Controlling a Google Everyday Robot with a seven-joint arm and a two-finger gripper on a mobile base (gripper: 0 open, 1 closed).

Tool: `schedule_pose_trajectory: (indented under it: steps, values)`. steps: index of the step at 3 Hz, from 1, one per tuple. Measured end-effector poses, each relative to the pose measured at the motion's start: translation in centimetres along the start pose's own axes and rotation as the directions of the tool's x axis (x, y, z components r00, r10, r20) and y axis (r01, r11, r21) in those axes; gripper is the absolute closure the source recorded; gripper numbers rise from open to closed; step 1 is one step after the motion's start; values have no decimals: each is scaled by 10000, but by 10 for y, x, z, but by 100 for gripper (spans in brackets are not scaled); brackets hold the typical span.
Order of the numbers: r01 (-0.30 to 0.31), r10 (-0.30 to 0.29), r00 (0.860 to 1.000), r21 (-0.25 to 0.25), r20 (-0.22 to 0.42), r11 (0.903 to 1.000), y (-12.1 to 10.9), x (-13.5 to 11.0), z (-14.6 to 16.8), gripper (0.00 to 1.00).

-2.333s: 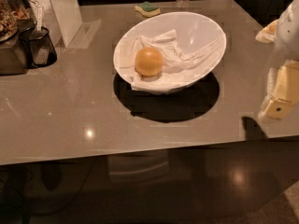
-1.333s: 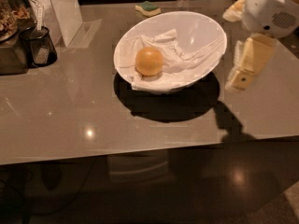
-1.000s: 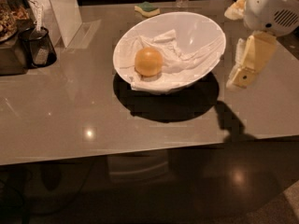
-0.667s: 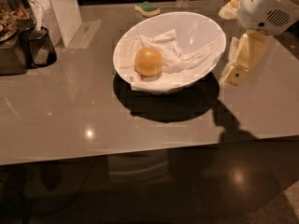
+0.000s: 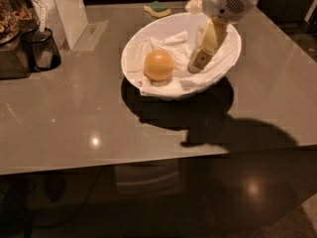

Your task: Pick orange from white bowl

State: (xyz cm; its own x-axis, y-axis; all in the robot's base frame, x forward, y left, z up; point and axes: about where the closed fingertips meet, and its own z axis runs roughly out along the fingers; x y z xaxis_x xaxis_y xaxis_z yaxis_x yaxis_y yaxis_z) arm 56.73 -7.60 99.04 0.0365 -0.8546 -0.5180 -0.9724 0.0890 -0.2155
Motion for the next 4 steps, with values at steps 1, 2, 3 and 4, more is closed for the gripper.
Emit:
schedule_pose_trajectory:
  steps: [1,2,3,4]
  values:
    - [377,-373,9991,-216,186,9991,-10,-21,19,0]
    - [219,-212,9992,-189,335,9996,-11,-19,21,0]
    - [-92,145,9956,-571,931,9983,-27,-14,48,0]
    - [-153,217,9953,-680,948,9976,-29,-11,55,17]
